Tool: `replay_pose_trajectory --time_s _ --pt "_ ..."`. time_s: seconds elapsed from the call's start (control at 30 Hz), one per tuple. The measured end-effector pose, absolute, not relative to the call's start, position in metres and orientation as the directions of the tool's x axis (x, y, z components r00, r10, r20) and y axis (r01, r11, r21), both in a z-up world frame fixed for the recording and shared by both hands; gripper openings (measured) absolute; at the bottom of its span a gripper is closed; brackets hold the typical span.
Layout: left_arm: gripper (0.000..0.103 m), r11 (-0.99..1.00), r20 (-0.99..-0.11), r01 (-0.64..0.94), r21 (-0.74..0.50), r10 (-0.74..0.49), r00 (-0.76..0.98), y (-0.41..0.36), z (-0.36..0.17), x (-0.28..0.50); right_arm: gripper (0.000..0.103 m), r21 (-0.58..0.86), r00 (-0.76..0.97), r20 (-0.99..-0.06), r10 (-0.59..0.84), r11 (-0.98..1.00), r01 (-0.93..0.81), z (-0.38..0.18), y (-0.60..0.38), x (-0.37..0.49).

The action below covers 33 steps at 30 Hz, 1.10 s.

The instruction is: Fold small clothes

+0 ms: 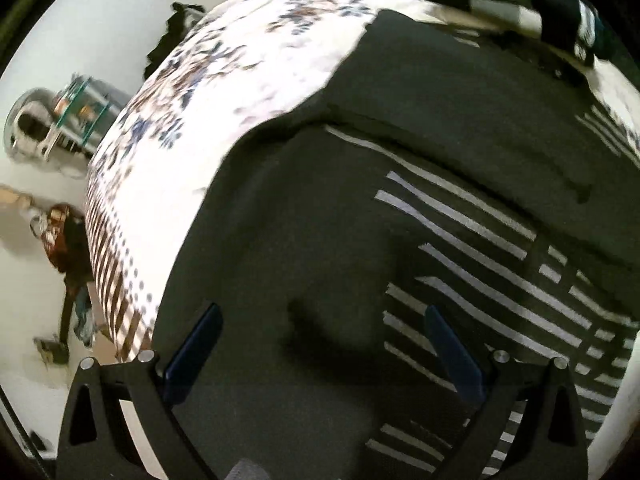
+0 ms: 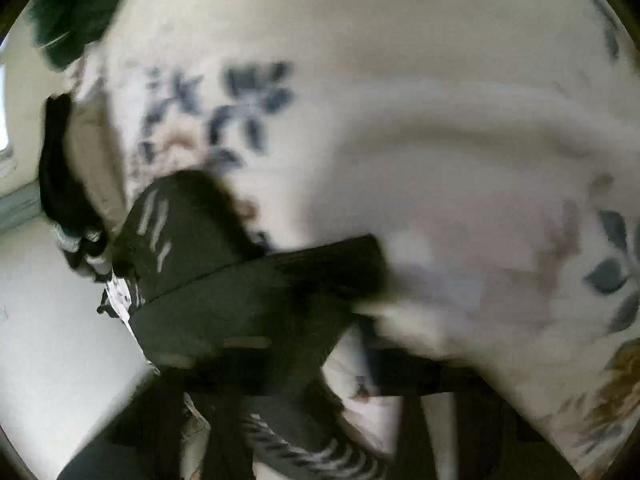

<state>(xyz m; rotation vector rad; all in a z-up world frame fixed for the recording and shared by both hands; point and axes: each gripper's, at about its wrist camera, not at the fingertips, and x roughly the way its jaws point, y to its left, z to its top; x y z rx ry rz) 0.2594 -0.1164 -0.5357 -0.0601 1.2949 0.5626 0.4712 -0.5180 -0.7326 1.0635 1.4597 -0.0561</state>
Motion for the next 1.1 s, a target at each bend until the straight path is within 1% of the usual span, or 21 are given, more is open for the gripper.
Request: replay_pose_trajectory --time_s 0.07,0.1,0.17,0.23,0.27,0.3,0.33,0.37,0.4,0.47,0.5,0.6,0.67,0.73,0.77,0.8,0.83,0.9,0.97,1.03,1.1 --pt "0.103 0.853 -0.910 -0.443 0.275 0.380 0.167 -0.115 -0.527 0.255 0.010 0.628 0.288 -0.765 0.576 0.568 0.531 -0.706 -0.506 0.475" --pt "0.103 0.848 -0.905 -0.451 0.278 0.388 0.173 -0.112 -0.524 0.254 0.010 0.697 0.343 -0.709 0.617 0.537 0.476 -0.691 -0.500 0.479" --pt "0.103 0.835 -0.896 -0.470 0.284 0.406 0.181 -0.107 -0.520 0.251 0.010 0.842 0.441 -0.536 0.720 0.421 0.337 -0.663 -0.485 0.490" --pt "0.103 0.825 -0.890 -0.490 0.282 0.416 0.187 -0.103 -0.518 0.246 0.010 0.927 0.468 -0.376 0.800 0.324 0.190 -0.638 -0.469 0.505" --pt "0.103 0.819 -0.888 -0.498 0.286 0.422 0.184 -0.102 -0.518 0.244 0.010 0.936 0.451 -0.350 0.821 0.320 0.145 -0.634 -0.462 0.513" --pt "0.103 0.813 -0.887 -0.506 0.288 0.425 0.179 -0.099 -0.519 0.242 0.010 0.914 0.417 -0.403 0.815 0.382 0.138 -0.637 -0.457 0.519" --pt "0.103 0.811 -0.890 -0.512 0.283 0.421 0.175 -0.099 -0.520 0.239 0.015 0.841 0.331 -0.539 0.775 0.518 0.157 -0.650 -0.452 0.527" --pt "0.103 0.811 -0.893 -0.514 0.280 0.416 0.170 -0.099 -0.522 0.237 0.033 0.737 0.218 -0.676 0.704 0.650 0.186 -0.670 -0.448 0.530" --pt "0.103 0.812 -0.895 -0.513 0.279 0.413 0.166 -0.101 -0.524 0.234 0.040 0.647 0.115 -0.761 0.638 0.732 0.213 -0.693 -0.452 0.527" --pt "0.103 0.819 -0.898 -0.503 0.277 0.406 0.167 -0.107 -0.527 0.229 0.042 0.618 0.086 -0.780 0.620 0.739 0.269 -0.713 -0.478 0.515" --pt "0.103 0.823 -0.899 -0.495 0.277 0.404 0.169 -0.110 -0.529 0.227 0.043 0.634 0.114 -0.765 0.634 0.710 0.306 -0.716 -0.496 0.509" --pt "0.103 0.839 -0.903 -0.471 0.273 0.393 0.176 -0.121 -0.536 0.224 0.052 0.708 0.254 -0.697 0.671 0.586 0.394 -0.721 -0.544 0.508" --pt "0.103 0.849 -0.907 -0.451 0.273 0.383 0.172 -0.128 -0.543 0.226 0.052 0.727 0.270 -0.674 0.688 0.552 0.408 -0.729 -0.550 0.524" --pt "0.103 0.859 -0.911 -0.434 0.271 0.375 0.173 -0.136 -0.547 0.228 0.052 0.734 0.239 -0.666 0.707 0.562 0.381 -0.739 -0.534 0.543" --pt "0.103 0.863 -0.910 -0.426 0.273 0.375 0.176 -0.140 -0.548 0.228 0.051 0.737 0.208 -0.662 0.720 0.575 0.355 -0.744 -0.521 0.551" --pt "0.103 0.867 -0.907 -0.412 0.279 0.379 0.182 -0.145 -0.548 0.229 0.043 0.749 0.185 -0.650 0.737 0.579 0.323 -0.748 -0.509 0.559" --pt "0.103 0.871 -0.905 -0.402 0.283 0.381 0.188 -0.148 -0.548 0.230 0.004 0.729 0.155 -0.675 0.722 0.620 0.289 -0.747 -0.492 0.565" --pt "0.103 0.881 -0.906 -0.378 0.285 0.376 0.193 -0.154 -0.548 0.231 0.005 0.655 0.155 -0.755 0.638 0.716 0.243 -0.733 -0.483 0.574" --pt "0.103 0.893 -0.913 -0.362 0.267 0.354 0.201 -0.160 -0.548 0.230 0.004 0.611 0.212 -0.791 0.574 0.756 0.235 -0.710 -0.495 0.578" --pt "0.103 0.907 -0.921 -0.338 0.252 0.332 0.204 -0.167 -0.548 0.228 0.004 0.565 0.274 -0.823 0.498 0.771 0.294 -0.698 -0.522 0.585" --pt "0.103 0.917 -0.925 -0.315 0.245 0.319 0.208 -0.174 -0.549 0.226 0.004 0.557 0.255 -0.830 0.496 0.759 0.337 -0.706 -0.534 0.596"
